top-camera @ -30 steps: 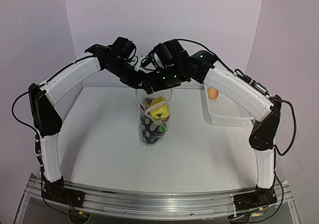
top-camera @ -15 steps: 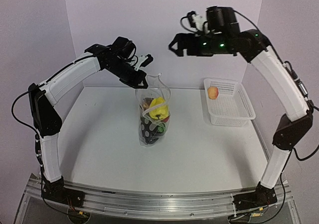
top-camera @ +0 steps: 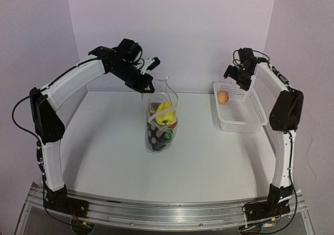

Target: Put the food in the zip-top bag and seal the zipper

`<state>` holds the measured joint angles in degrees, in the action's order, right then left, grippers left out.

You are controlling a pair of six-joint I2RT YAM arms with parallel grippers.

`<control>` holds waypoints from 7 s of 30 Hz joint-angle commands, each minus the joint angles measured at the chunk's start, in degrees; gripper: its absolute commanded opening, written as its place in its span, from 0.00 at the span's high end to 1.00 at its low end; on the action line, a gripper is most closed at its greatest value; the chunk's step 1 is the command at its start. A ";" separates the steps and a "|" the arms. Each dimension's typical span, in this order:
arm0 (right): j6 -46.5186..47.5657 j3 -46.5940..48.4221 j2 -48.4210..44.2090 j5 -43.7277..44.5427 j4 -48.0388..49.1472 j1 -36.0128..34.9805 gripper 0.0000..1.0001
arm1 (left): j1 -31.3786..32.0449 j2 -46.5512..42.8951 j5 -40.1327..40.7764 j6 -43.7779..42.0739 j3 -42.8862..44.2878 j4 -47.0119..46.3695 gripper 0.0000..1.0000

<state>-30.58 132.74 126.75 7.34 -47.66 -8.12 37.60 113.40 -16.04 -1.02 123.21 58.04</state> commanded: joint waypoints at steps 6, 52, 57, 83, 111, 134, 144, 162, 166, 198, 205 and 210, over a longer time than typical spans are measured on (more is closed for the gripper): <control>-8.11 13.06 17.34 -3.73 4.58 2.32 0.03 | -0.04 -2.75 1.33 -0.42 -0.95 -0.33 1.00; 13.51 -9.21 -3.50 -3.92 13.87 -0.75 0.48 | -0.33 -2.19 2.92 -1.76 0.96 -0.12 1.00; 21.87 -16.93 -18.30 -10.24 14.20 -12.84 0.49 | -0.35 -2.52 3.21 -1.71 0.66 -0.03 1.00; 10.96 -27.44 -21.08 -5.50 17.57 -40.46 0.54 | 0.04 -3.94 1.07 -0.92 0.46 0.03 1.00; 20.47 -9.90 -16.01 3.79 3.37 -46.81 0.04 | -1.74 -3.78 -6.79 3.98 -2.38 -1.30 1.00; -5.36 -21.73 -21.83 10.47 3.85 -45.06 0.18 | -2.88 -4.00 -7.32 4.71 -3.20 -1.57 1.00; -4.12 -21.90 -18.66 9.52 3.82 -43.78 0.45 | -2.88 -4.58 -7.32 4.62 -3.36 -1.49 1.00; 13.41 -17.05 -17.15 -15.80 3.75 -33.57 1.00 | -3.56 -6.66 -15.51 0.65 -3.37 0.20 0.61; 16.94 -16.24 -17.24 -26.19 3.62 -29.65 1.00 | -4.00 -7.39 -18.10 -3.50 -2.02 2.23 0.43; 35.70 -3.24 -14.53 -70.73 -9.34 -25.50 1.00 | -7.16 -14.72 -25.31 -63.86 -14.80 1.32 0.06; 37.28 -7.47 -15.74 -66.97 -9.57 -29.40 1.00 | -6.72 -9.63 -31.08 -65.98 -5.86 4.81 0.01; 37.90 -7.18 -14.49 -66.13 -9.57 -30.32 1.00 | -3.92 -11.21 -36.48 -70.91 -7.42 11.35 0.01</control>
<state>6.05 124.66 112.41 -57.55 -58.01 -37.69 31.37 103.90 -46.75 -66.41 115.78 63.62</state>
